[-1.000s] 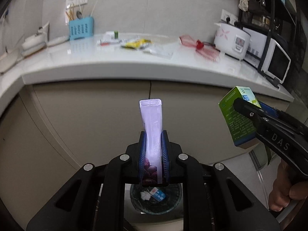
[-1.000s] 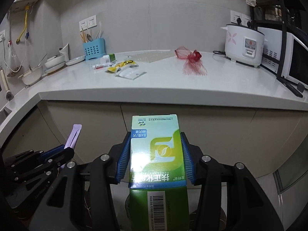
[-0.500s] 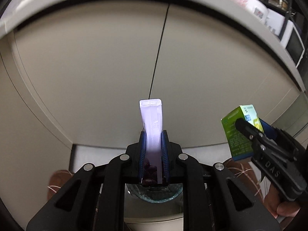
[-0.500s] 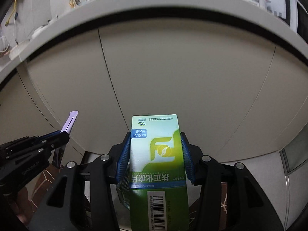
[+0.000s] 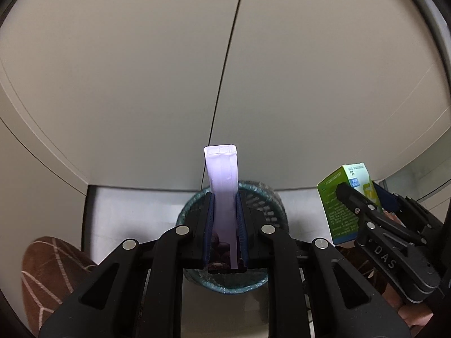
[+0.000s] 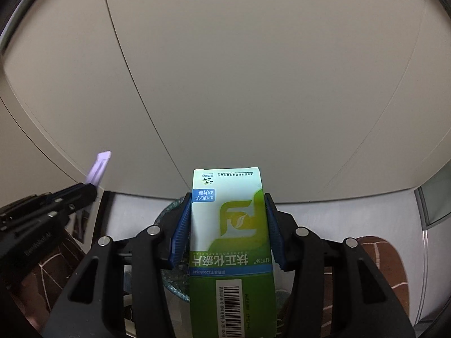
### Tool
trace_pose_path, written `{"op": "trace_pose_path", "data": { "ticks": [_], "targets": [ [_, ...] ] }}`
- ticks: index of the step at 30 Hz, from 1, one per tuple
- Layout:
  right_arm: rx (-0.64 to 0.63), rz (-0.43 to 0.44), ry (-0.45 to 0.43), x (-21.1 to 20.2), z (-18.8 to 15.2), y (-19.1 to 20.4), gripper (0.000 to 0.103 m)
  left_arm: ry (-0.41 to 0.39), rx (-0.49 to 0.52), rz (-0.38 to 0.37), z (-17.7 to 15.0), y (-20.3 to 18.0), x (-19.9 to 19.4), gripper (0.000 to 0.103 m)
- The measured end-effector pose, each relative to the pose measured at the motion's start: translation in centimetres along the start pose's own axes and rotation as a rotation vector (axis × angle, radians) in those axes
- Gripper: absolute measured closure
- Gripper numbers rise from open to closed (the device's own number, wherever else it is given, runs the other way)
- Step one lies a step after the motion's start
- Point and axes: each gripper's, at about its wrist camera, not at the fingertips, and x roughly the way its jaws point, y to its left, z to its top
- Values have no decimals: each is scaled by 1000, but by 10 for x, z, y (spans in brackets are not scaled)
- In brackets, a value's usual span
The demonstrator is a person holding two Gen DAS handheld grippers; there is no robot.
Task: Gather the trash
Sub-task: 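Carry the purple wrapper and green box down over the wastebasket with both tools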
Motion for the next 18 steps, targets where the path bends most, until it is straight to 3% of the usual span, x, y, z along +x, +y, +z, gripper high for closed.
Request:
{"op": "trace_pose_path", "data": {
  "ticks": [9,18],
  "targets": [
    [9,-24,117,60,0,0,57,164,-7,-19,-11,11,79,88],
    [76,-9,169,75,7,-16,57,245,35,-12,-24,4,117,88]
  ]
}}
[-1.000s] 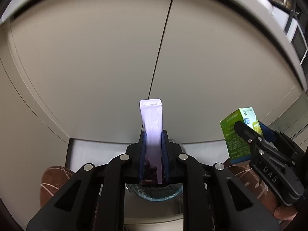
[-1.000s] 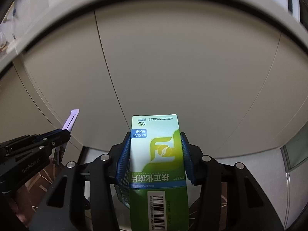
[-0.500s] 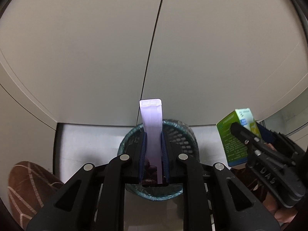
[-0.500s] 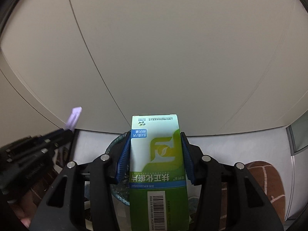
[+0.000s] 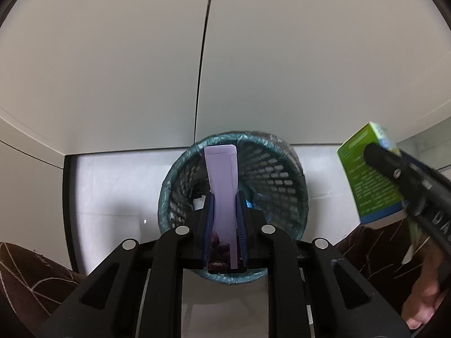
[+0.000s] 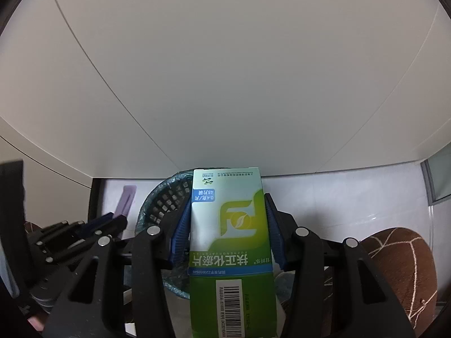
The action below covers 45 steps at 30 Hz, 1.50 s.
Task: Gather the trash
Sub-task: 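Carry the purple wrapper and green box down over the wastebasket with both tools, then open the left tool dropping the wrapper while the right tool drops the green box in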
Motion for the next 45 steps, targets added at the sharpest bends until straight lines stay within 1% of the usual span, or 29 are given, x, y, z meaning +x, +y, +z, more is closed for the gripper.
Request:
{"op": "trace_pose_path", "data": {
  "ticks": [4,5,6,9,11,13,14,15,16,18,20,25,29,35,40,41,43,45],
  "targets": [
    [-9,2,20,6,1,1,57,10,-2,-16,-1,-1,5,86],
    [-12,3,21,5,1,2,57,13,1,-21,-1,0,7,85],
    [-12,4,22,7,2,2,57,14,7,-26,-1,-1,7,82],
    [-5,3,28,8,2,3,57,7,20,-27,-6,-2,5,80],
    [-3,4,34,7,4,-3,57,4,15,-27,-7,-2,4,73],
    [-5,6,40,7,2,-4,57,-2,4,-32,-7,-1,2,64],
    [-5,7,44,8,0,-6,57,-6,-1,-37,-6,0,1,61],
    [-4,9,48,10,3,-6,56,-13,-3,-35,-6,1,0,57],
    [-3,15,51,12,4,-6,56,-22,-6,-27,-6,1,-2,51],
    [-5,30,56,14,6,-7,56,-44,-18,-9,-5,2,-5,44],
    [-12,42,61,16,7,-4,56,-60,-39,8,-3,5,-9,31],
    [-28,56,70,24,10,0,55,-111,-75,64,0,14,-21,12],
    [-38,60,74,26,9,4,55,-110,-101,98,2,22,-22,10],
    [-50,60,67,20,6,6,54,-102,-120,108,3,26,-20,10],
    [-37,60,52,14,5,4,38,-101,-126,112,2,32,-21,10],
    [-35,56,50,14,5,3,33,-104,-127,113,2,32,-22,10],
    [-31,48,42,15,4,7,28,-111,-128,112,2,32,-23,10],
    [-28,32,31,14,4,7,16,-117,-126,118,1,32,-24,10]
  ]
}}
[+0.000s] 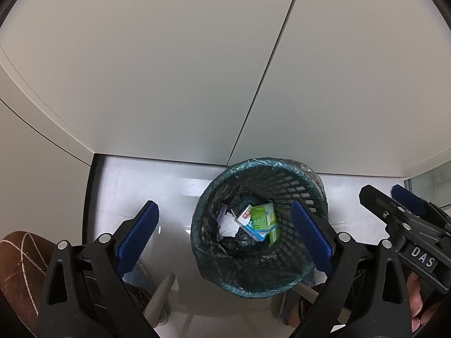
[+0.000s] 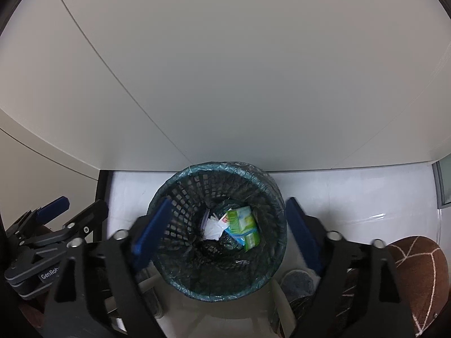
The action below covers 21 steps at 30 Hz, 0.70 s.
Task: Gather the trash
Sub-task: 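Open the left tool dropping the wrapper while the right tool drops the green box in, then raise both tools away from the wastebasket toward the counter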
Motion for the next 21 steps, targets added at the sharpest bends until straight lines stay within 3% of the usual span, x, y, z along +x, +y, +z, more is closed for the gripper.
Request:
{"op": "trace_pose_path", "data": {
  "ticks": [6,21],
  "targets": [
    [26,-79,-94,-19,2,-9,9,-18,29,12,-1,-4,-11,10],
    [16,-98,-200,-93,7,-10,9,-93,-6,1,12,2,-85,10]
  ]
}}
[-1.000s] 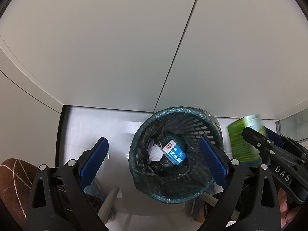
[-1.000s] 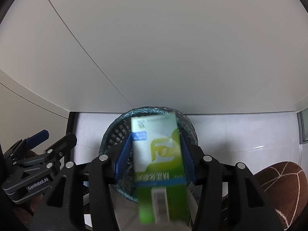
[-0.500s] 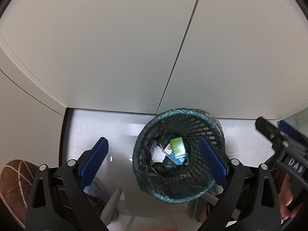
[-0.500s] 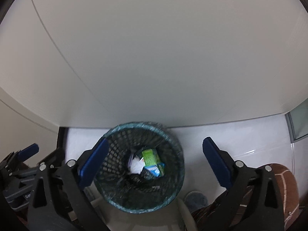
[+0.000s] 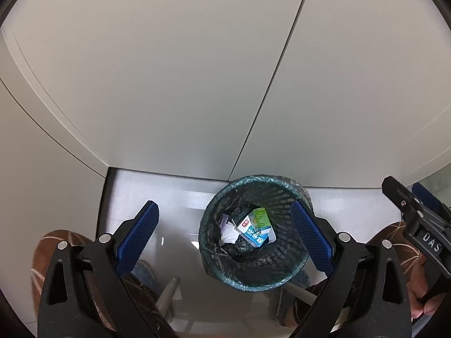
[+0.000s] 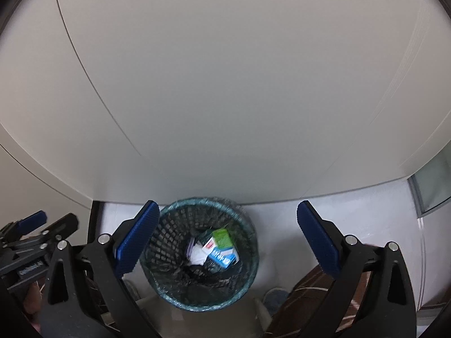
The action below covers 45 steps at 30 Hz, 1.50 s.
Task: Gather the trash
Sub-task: 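Raise both tools away from the wastebasket toward the counter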
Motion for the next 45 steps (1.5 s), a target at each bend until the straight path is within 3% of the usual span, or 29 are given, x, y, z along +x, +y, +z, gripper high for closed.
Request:
{"op": "trace_pose_path", "data": {
  "ticks": [12,28,36,45],
  "targets": [
    [18,13,-107,-79,40,-14,9,-147,40,-9,30,-13,-103,10],
    [-30,46,-334,-221,108,-12,9,-337,49,-9,73,-22,-249,10],
    [-43,56,-415,-269,153,-5,9,-400,21,-7,112,-14,-285,10],
    [-49,45,-425,-276,213,-3,9,-408,18,23,168,-2,-298,10]
  ]
}}
